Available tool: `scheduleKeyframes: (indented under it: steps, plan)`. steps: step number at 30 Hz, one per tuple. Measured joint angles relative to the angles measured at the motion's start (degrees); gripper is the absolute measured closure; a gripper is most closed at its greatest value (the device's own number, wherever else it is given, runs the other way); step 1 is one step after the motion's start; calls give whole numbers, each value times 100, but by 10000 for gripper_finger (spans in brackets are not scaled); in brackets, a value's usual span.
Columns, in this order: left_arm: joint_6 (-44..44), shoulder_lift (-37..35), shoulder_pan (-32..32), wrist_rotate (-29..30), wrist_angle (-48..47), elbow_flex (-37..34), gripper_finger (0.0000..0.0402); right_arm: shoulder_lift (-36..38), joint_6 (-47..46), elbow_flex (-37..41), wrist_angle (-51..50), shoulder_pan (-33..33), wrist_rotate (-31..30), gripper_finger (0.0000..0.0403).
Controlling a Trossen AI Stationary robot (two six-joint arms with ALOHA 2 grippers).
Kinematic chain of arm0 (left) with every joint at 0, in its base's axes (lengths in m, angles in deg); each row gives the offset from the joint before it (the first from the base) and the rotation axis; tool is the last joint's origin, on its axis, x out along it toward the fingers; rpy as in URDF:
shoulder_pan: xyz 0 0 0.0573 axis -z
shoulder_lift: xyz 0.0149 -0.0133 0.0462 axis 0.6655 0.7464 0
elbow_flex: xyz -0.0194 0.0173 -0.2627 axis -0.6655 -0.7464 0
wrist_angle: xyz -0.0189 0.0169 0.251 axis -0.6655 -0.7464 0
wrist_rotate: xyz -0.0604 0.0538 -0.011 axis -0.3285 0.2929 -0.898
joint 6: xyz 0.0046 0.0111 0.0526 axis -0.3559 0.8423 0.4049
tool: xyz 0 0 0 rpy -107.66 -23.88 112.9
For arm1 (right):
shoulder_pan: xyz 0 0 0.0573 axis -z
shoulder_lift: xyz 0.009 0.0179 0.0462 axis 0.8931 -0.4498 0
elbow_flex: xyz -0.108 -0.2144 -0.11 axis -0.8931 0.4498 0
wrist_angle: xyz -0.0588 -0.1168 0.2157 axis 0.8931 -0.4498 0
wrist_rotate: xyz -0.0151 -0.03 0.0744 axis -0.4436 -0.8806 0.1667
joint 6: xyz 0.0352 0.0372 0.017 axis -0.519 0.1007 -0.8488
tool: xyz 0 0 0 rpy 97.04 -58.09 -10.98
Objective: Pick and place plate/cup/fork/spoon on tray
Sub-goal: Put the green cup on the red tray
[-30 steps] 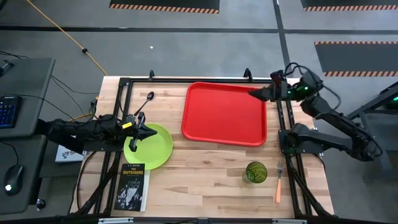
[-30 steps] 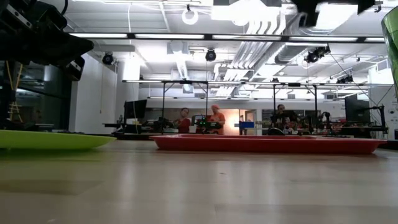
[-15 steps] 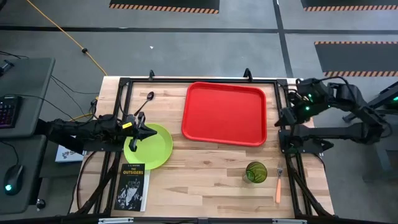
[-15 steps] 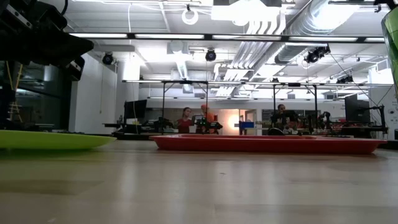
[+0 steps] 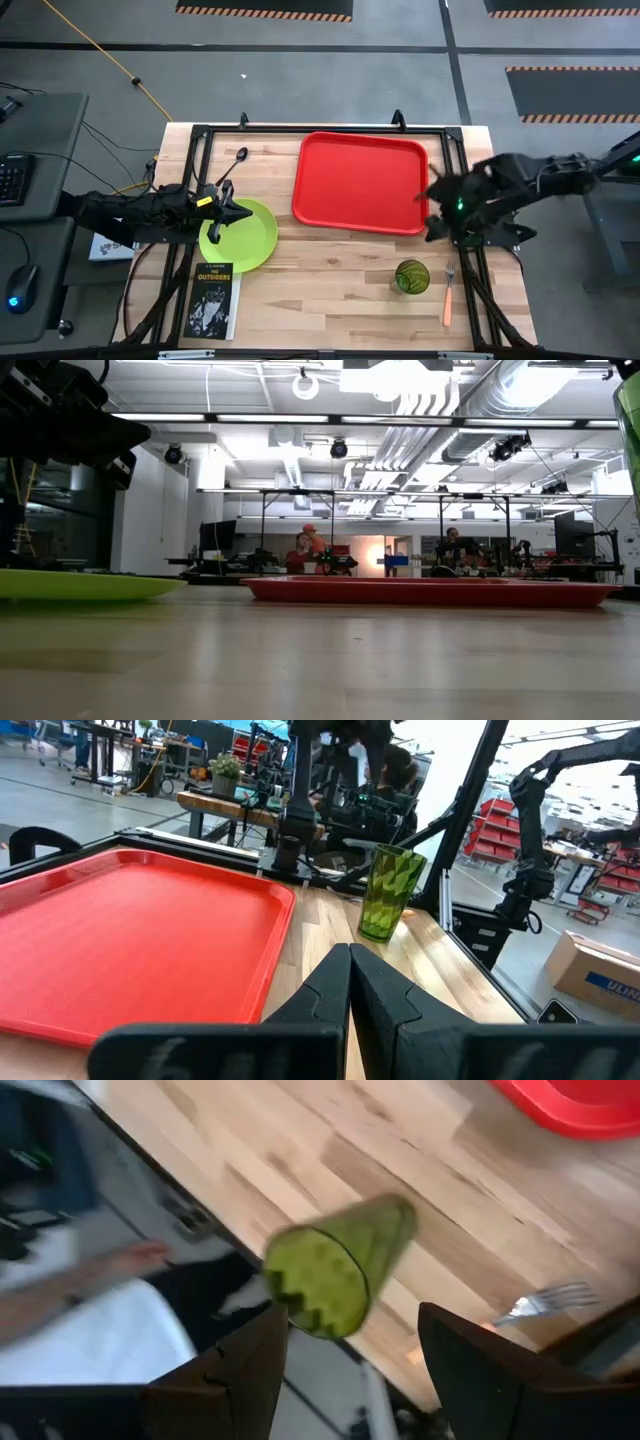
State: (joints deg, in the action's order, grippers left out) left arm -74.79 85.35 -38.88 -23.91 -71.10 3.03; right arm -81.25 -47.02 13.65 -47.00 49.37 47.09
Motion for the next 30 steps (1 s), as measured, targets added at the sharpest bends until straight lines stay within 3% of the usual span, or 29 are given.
scheduleKeyframes:
  steps: [9,16,30]
  plan:
    - [-1,-1,1,0,0,0,401,-748,-1325,0,302,-1815,-1778,185]
    - [0,1,-1,1,1,0,401,-1508,-1564,0,505,-2340,-1779,185]
    - [-1,0,0,0,0,0,401,-2579,-1605,0,484,-2364,-1542,185]
